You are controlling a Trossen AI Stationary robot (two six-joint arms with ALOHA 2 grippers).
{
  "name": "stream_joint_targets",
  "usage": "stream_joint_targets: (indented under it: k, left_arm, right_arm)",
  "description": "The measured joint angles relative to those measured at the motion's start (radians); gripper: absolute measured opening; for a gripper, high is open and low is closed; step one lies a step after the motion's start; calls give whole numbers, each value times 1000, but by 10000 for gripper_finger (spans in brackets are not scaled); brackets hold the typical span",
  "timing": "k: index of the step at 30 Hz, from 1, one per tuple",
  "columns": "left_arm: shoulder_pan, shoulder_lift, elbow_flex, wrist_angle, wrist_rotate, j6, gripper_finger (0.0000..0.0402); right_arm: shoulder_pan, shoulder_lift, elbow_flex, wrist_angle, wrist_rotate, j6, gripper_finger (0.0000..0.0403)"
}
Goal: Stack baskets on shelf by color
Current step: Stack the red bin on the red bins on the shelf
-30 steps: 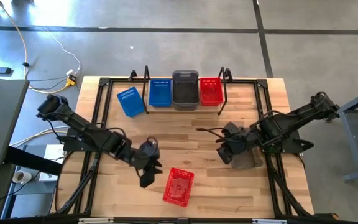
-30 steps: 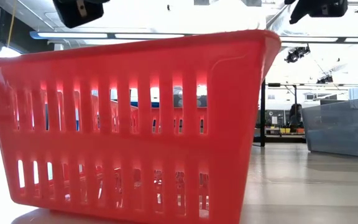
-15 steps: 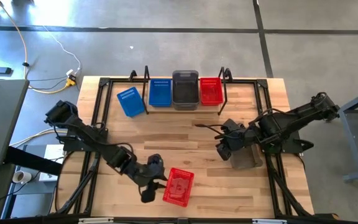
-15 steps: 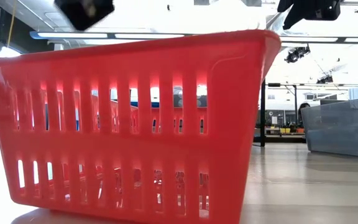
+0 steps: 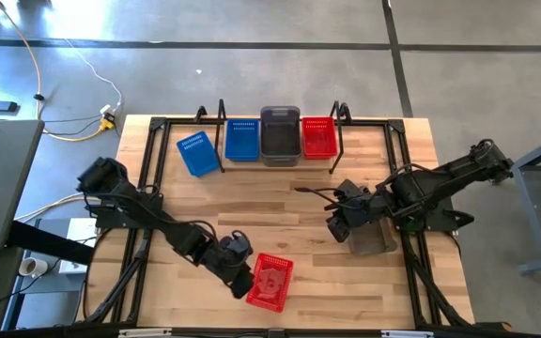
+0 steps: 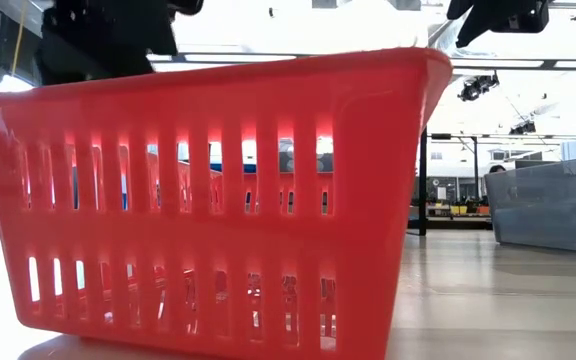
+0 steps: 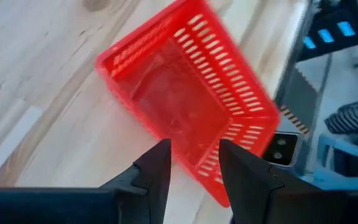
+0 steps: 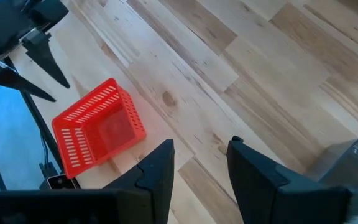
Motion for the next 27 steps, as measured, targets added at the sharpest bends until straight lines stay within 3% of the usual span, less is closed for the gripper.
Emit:
stream_joint_targets:
  k: [19,27]
  left_arm:
    - [47,97,0,3,16,-62,126]
    - [68,139,0,-11,71,-80,123]
  right_arm:
    - [0,0,0,0,10,0,133]
    - [0,0,0,0,9,0,133]
